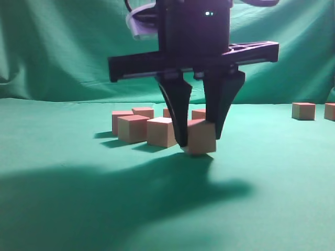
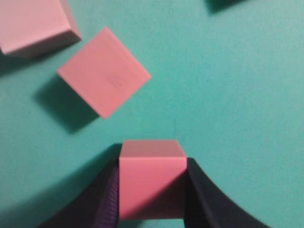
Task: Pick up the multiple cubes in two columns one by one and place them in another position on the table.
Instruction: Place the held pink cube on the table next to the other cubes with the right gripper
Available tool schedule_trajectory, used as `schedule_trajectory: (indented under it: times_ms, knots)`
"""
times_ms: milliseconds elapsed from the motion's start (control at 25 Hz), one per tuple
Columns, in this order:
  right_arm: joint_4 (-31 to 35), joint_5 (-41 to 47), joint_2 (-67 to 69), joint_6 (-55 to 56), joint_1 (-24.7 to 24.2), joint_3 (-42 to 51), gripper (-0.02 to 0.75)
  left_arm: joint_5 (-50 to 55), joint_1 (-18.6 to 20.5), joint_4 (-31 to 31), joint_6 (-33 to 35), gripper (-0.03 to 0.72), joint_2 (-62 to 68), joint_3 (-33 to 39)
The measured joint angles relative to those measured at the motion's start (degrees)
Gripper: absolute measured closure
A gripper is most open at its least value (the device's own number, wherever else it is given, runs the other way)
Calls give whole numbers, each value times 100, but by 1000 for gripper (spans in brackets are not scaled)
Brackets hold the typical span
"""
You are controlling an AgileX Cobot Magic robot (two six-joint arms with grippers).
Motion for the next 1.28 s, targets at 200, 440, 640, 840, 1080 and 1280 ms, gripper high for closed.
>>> schedule_trajectory:
  times_ms: [200, 440, 640, 840, 1080, 1280]
  knots:
    - [0, -12, 101, 0, 0, -27, 475, 0, 0, 0, 0, 688, 0, 0]
    - [-11, -23, 148, 0, 0, -51, 475, 0, 0, 0, 0, 688, 0, 0]
    - [44, -50, 229, -72, 0, -51, 298, 0, 0, 0, 0, 688, 0, 0]
    - [445, 114, 229, -634, 0, -222, 248, 0, 0, 0, 0, 688, 0, 0]
    - [544, 1322, 229, -1252, 0, -1022, 262, 0, 0, 0, 0, 688, 0, 0]
    - [395, 1731, 205, -1628, 0, -1610, 262, 0, 0, 0, 0, 688, 0, 0]
